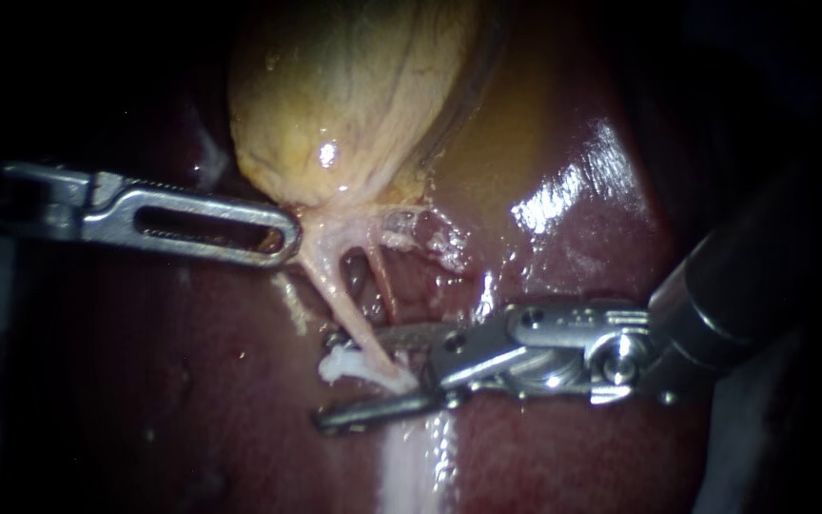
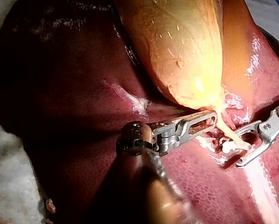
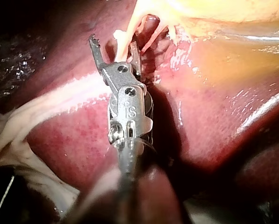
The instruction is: Going back first clip left tube
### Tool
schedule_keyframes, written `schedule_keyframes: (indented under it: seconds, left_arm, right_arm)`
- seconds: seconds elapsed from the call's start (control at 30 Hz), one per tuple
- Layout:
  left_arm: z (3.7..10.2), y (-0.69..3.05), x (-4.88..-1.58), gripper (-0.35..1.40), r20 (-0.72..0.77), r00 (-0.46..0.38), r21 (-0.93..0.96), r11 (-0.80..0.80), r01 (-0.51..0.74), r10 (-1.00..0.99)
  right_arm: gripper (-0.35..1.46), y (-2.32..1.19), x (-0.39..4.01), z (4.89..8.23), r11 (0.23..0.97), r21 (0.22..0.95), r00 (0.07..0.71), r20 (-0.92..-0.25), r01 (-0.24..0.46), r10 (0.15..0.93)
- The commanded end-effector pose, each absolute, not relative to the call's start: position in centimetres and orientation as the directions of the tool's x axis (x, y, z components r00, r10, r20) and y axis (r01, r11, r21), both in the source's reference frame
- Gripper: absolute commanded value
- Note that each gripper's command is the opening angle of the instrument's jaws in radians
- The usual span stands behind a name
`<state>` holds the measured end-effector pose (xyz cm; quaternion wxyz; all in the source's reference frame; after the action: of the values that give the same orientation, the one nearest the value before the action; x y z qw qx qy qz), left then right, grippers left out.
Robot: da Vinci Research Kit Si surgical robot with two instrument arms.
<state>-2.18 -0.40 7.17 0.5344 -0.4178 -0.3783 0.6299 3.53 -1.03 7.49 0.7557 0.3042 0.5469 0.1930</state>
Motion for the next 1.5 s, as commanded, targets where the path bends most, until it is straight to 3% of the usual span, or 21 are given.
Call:
schedule_keyframes:
  seconds: [0.03, 0.57, 1.13, 1.5]
  left_arm:
    - [7.17, -0.40, -2.18, -0.35, -0.122, -0.080, -0.923, -0.143, -0.357, 0.989]
    - [7.17, -0.40, -2.17, -0.35, -0.123, -0.080, -0.923, -0.143, -0.357, 0.989]
    - [7.18, -0.40, -2.17, -0.35, -0.123, -0.080, -0.923, -0.143, -0.357, 0.989]
    - [7.22, -0.41, -2.20, -0.35, -0.124, -0.079, -0.922, -0.145, -0.358, 0.989]
  right_arm:
    - [0.49, -1.02, 3.51, 7.49, 0.738, 0.673, 0.327, -0.707, 0.041, 0.627]
    - [0.49, -0.97, 3.20, 7.41, 0.736, 0.674, 0.329, -0.709, 0.058, 0.623]
    - [0.49, -0.46, 2.46, 6.91, 0.797, 0.599, 0.318, -0.772, 0.074, 0.551]
    - [0.49, -0.32, 2.21, 6.79, 0.814, 0.576, 0.316, -0.786, 0.067, 0.530]
